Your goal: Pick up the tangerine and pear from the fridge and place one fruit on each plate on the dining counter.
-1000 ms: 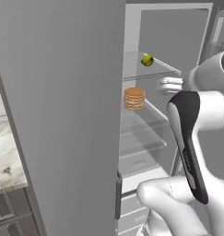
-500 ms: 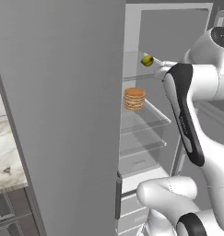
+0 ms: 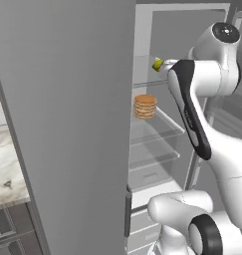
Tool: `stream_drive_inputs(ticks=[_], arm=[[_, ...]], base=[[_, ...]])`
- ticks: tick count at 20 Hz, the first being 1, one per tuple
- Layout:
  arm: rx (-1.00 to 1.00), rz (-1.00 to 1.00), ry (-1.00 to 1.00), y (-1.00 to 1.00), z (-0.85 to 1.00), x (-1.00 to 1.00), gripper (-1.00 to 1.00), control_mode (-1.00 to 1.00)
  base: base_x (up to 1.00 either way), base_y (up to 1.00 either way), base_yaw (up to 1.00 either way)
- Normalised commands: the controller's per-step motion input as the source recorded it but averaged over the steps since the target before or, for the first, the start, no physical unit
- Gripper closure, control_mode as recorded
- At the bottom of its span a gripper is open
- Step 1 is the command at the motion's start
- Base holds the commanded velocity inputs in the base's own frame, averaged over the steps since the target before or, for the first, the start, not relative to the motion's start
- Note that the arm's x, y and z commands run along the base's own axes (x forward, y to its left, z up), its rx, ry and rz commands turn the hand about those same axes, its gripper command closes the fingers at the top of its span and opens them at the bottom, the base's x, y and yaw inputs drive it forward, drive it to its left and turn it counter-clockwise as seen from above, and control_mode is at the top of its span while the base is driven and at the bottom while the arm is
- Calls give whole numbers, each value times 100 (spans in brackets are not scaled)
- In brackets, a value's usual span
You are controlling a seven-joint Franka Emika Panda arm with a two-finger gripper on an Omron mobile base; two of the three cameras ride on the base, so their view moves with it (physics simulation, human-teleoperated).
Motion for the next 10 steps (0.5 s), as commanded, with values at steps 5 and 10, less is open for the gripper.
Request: stream_drive_inputs(ticks=[5, 10], arm=[[-1, 2, 0, 1, 0, 64, -100, -100], [-2, 10, 0, -6, 0, 81, -100, -100]], base=[[0, 0, 0], [0, 0, 0]])
